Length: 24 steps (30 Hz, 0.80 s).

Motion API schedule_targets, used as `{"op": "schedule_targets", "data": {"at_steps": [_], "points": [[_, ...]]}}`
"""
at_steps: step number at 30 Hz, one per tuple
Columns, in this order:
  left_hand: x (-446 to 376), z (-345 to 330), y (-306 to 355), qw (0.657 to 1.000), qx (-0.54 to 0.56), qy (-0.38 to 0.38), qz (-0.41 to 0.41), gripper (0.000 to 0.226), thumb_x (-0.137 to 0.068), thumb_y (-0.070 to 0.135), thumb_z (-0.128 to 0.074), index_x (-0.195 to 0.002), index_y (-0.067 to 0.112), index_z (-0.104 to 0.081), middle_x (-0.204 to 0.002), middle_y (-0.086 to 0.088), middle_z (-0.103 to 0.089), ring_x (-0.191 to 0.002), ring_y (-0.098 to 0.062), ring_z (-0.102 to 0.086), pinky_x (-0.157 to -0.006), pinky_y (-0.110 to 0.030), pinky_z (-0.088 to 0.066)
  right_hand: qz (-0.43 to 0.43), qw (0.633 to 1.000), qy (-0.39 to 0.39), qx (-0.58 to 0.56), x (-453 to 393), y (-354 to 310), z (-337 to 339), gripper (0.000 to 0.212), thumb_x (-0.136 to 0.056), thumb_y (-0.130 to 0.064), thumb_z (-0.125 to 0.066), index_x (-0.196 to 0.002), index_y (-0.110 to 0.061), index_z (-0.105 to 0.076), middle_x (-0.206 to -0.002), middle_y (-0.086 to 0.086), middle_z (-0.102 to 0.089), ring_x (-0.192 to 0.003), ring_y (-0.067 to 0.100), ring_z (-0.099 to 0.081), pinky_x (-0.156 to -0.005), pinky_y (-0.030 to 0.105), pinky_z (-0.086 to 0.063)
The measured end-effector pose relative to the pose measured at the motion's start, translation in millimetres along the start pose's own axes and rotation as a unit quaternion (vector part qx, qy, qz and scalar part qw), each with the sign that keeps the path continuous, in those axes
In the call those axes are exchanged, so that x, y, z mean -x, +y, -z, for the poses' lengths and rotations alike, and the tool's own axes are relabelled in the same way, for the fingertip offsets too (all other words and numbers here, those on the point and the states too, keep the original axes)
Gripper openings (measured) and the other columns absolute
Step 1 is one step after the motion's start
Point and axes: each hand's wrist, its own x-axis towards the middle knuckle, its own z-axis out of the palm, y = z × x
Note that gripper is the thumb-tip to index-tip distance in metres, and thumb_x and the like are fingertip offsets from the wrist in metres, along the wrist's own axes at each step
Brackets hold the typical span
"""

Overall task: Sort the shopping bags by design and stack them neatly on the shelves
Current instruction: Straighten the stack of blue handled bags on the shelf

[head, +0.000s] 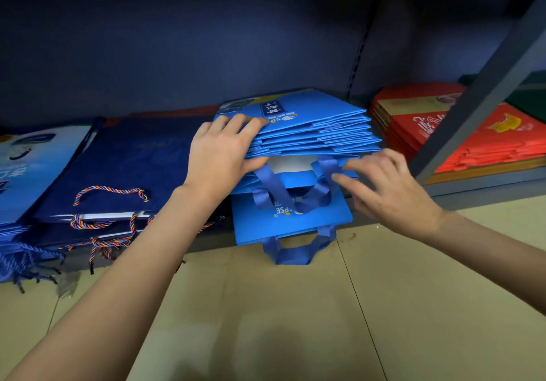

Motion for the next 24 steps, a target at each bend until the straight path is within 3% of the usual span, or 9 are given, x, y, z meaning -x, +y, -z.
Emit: {"op": "schedule_targets", "data": {"at_steps": [4,8,11,14,17,19,20,22,24], "points": [[-3,0,-3,1.0,-0.012,0.004,-0.009,0.05,-0.066,0.044,-0.07,-0.109,0.02,-0.065,-0.089,0.001,-0.065,-0.075,-0.026,-0.061,-0.064,-0.03,-0.046,0.011,0.995,-0.101,0.02,14,-19,-17,0.045,-0.082,-0.004,-0.045,-0.127,-0.004,-0.048,-0.12,0.011,-0.061,-0.11,0.029,-0.046,-0.097,0.046,-0.032],[0,-3,3,1.0,-0.014,-0.024,-0.012,0.062,-0.053,0.041,-0.085,-0.108,0.019,-0.065,-0.091,0.0,-0.065,-0.075,-0.027,-0.061,-0.064,-0.032,-0.047,-0.002,0.993,-0.116,-0.015,-18,-45,-14,0.046,-0.089,-0.007,-0.025,-0.125,-0.005,-0.054,-0.125,0.012,-0.058,-0.113,0.029,-0.048,-0.099,0.044,-0.033],[1,-2,5,1.0,-0.013,-0.017,-0.013,0.062,-0.054,0.042,-0.085,-0.108,0.02,-0.066,-0.091,0.0,-0.065,-0.075,-0.027,-0.061,-0.065,-0.033,-0.048,-0.044,0.98,-0.185,-0.049,-37,-66,-24,0.054,-0.079,-0.015,-0.036,-0.129,-0.004,-0.053,-0.126,0.012,-0.058,-0.114,0.03,-0.055,-0.103,0.043,-0.031],[-4,1,2,1.0,-0.003,-0.01,-0.011,0.057,-0.06,0.045,-0.081,-0.109,0.019,-0.066,-0.09,0.0,-0.065,-0.076,-0.028,-0.061,-0.066,-0.033,-0.048,-0.043,0.912,-0.401,-0.07,-35,-86,-29,0.07,-0.084,-0.019,-0.045,-0.147,-0.001,-0.02,-0.145,0.013,-0.04,-0.126,0.027,-0.046,-0.116,0.045,-0.007],[-3,-1,2,1.0,-0.008,-0.005,-0.02,0.057,-0.06,0.046,-0.081,-0.109,0.019,-0.066,-0.091,0.0,-0.065,-0.075,-0.027,-0.061,-0.065,-0.034,-0.048,-0.051,0.886,-0.453,-0.083,-29,-86,-31,0.076,-0.091,-0.016,-0.044,-0.15,-0.008,0.004,-0.153,0.01,-0.022,-0.133,0.027,-0.035,-0.115,0.041,0.01],[-2,-2,2,1.0,-0.012,0.002,-0.024,0.057,-0.061,0.046,-0.081,-0.109,0.018,-0.066,-0.091,-0.001,-0.065,-0.074,-0.027,-0.061,-0.064,-0.033,-0.048,-0.048,0.896,-0.433,-0.089,-27,-82,-31,0.083,-0.085,-0.019,-0.056,-0.151,-0.011,-0.007,-0.143,0.012,-0.038,-0.121,0.028,-0.048,-0.117,0.04,-0.002],[-3,-2,2,1.0,-0.012,0.005,-0.026,0.057,-0.06,0.046,-0.081,-0.108,0.018,-0.066,-0.09,-0.001,-0.065,-0.074,-0.027,-0.061,-0.064,-0.033,-0.048,-0.048,0.899,-0.429,-0.076,-28,-81,-32,0.089,-0.073,-0.024,-0.07,-0.148,-0.011,-0.025,-0.129,0.013,-0.052,-0.106,0.028,-0.059,-0.116,0.042,-0.016],[-5,-1,1,0.999,-0.018,0.01,-0.027,0.058,-0.058,0.047,-0.082,-0.106,0.018,-0.067,-0.088,0.0,-0.064,-0.072,-0.027,-0.061,-0.063,-0.031,-0.048,-0.043,0.927,-0.372,-0.038,-23,-82,-43,0.085,-0.04,-0.028,-0.088,-0.12,-0.011,-0.064,-0.089,0.008,-0.066,-0.067,0.027,-0.064,-0.1,0.044,-0.033],[-7,-1,0,0.999,-0.029,0.015,-0.027,0.058,-0.057,0.049,-0.082,-0.105,0.019,-0.067,-0.087,0.001,-0.064,-0.071,-0.025,-0.061,-0.062,-0.03,-0.047,-0.045,0.939,-0.341,-0.02,-28,-86,-49,0.065,-0.031,-0.019,-0.089,-0.092,-0.012,-0.07,-0.067,0.005,-0.058,-0.053,0.027,-0.056,-0.084,0.041,-0.033]]}}
